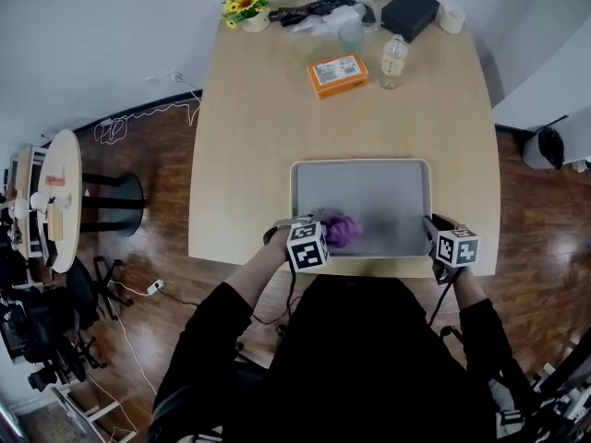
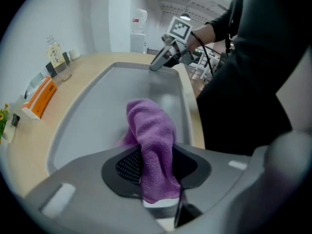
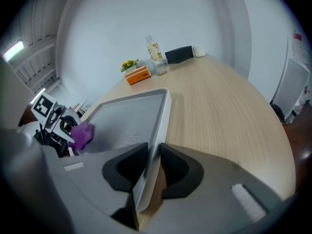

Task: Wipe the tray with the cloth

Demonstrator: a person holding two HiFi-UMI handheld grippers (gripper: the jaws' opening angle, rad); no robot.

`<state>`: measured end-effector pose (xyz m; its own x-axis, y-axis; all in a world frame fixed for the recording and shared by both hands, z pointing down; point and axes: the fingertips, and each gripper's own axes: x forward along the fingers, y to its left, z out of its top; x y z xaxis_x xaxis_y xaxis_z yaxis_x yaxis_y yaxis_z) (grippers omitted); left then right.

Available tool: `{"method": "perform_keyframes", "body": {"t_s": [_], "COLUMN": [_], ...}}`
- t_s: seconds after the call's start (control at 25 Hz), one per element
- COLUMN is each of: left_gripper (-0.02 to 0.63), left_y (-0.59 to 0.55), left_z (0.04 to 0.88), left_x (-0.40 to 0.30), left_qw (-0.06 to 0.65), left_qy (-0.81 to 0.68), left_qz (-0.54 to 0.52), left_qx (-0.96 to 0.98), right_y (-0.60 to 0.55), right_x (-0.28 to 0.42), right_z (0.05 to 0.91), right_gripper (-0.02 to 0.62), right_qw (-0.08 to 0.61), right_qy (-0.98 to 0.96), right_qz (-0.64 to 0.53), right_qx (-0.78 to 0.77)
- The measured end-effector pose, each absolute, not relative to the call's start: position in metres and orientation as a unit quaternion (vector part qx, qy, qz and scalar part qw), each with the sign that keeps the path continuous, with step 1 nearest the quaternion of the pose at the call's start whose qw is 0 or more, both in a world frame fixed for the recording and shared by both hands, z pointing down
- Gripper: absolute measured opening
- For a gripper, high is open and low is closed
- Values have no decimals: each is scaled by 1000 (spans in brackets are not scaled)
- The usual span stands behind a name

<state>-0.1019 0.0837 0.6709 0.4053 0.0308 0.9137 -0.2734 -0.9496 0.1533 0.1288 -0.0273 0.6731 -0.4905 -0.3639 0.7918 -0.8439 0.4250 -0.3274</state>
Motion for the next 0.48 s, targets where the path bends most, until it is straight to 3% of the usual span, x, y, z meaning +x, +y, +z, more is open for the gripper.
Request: {"method": "perform_keyframes", "body": {"t_s": [0.24, 0.48], "left_gripper": [118, 121], "left_y": [118, 69], "left_z": [666, 672], "left_x": [-102, -122], "left_qw": [186, 117], "left_qy": [-81, -53], "left_qz": [501, 539], "left_qx": [841, 833], "right_y": [-26, -28], "right_x": [130, 127], "right_z": [673, 669], "right_gripper": [84, 84], "right_qw": [323, 320], "right_qy": [-777, -778], "right_qz": [369, 372], "right_qx": [395, 393]}}
